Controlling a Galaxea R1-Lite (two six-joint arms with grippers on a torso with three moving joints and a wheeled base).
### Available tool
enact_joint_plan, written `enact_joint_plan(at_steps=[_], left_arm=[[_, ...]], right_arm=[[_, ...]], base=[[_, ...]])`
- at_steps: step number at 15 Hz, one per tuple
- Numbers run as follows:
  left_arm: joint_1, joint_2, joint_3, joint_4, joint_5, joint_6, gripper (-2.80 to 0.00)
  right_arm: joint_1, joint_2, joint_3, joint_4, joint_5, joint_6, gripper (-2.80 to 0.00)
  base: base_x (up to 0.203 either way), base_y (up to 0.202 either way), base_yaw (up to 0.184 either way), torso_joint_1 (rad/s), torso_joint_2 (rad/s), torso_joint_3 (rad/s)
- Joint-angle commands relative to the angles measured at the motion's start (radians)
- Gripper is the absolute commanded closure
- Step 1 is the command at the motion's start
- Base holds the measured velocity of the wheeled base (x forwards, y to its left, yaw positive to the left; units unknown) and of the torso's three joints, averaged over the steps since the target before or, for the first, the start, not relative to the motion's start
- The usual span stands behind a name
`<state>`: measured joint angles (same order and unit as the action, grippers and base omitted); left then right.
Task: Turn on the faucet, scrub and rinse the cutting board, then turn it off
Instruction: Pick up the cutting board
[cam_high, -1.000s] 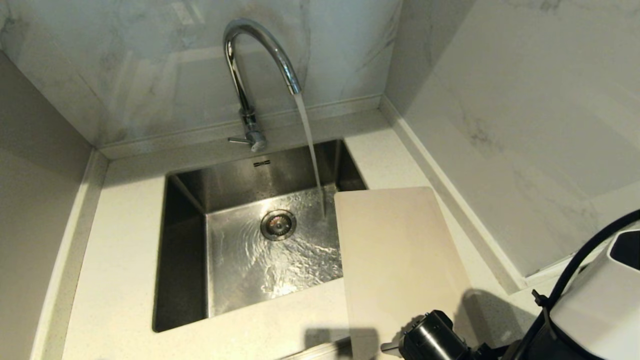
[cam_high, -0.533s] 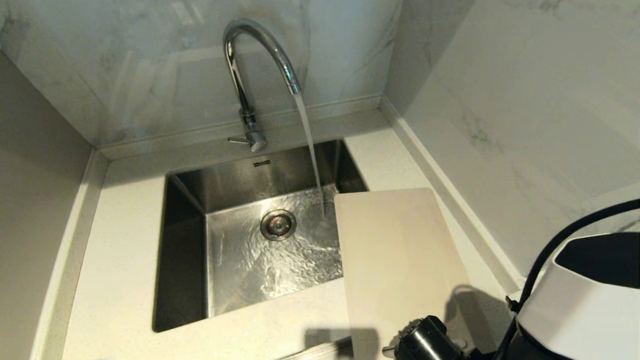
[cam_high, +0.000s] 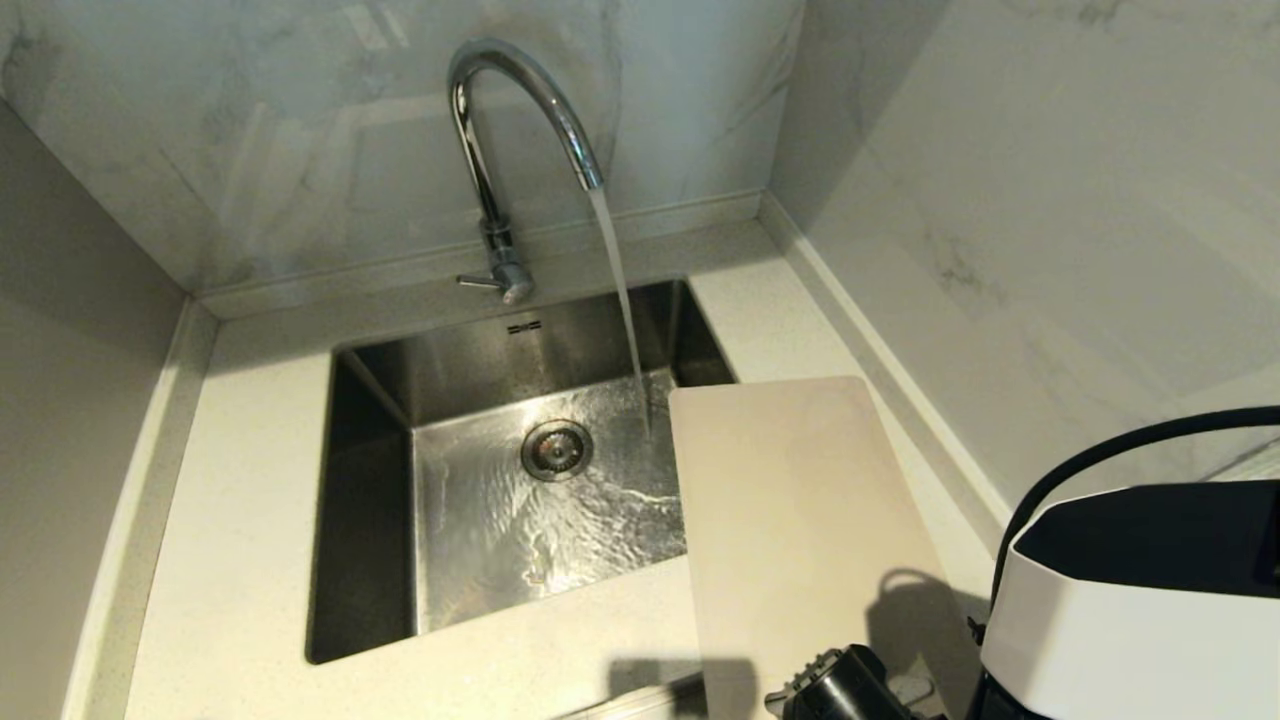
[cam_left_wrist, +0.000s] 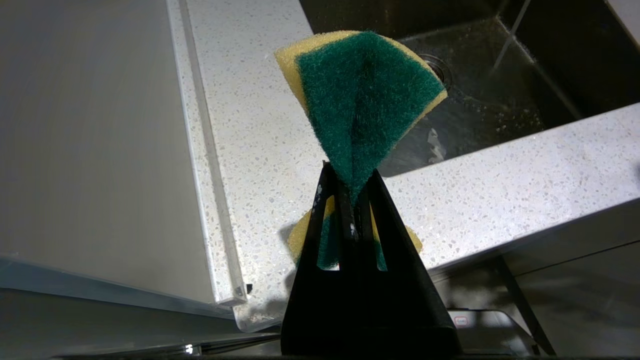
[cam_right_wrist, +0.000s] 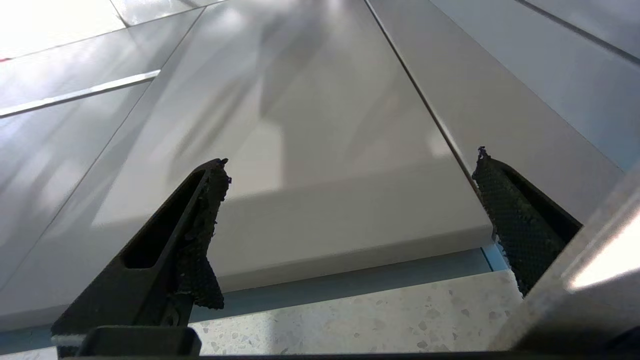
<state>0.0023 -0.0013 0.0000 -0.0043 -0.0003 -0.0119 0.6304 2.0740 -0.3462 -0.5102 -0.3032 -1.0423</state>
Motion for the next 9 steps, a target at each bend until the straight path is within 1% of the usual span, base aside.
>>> enact_joint_plan(at_steps=[1,2,3,9], left_arm=[[0.0,0.001,0.002,0.0,0.0,0.0,0.0],[-0.001,0.001,0.002,0.0,0.0,0.0,0.0],[-0.001,0.001,0.002,0.0,0.0,0.0,0.0],[-0.001,0.001,0.002,0.0,0.0,0.0,0.0]], right_arm=[[0.0,0.012,0.003,0.001,-0.014,-0.002,-2.8],[0.0,0.011,0.003,0.001,-0.014,-0.003,-2.8],[0.0,0.011,0.001,0.001,-0.014,-0.004,0.0],[0.0,0.005,0.002,0.002,-0.016,-0.004,0.0]], base=[[0.0,0.0,0.0,0.0,0.0,0.0],[0.0,0.0,0.0,0.0,0.0,0.0],[0.0,0.0,0.0,0.0,0.0,0.0],[0.0,0.0,0.0,0.0,0.0,0.0]])
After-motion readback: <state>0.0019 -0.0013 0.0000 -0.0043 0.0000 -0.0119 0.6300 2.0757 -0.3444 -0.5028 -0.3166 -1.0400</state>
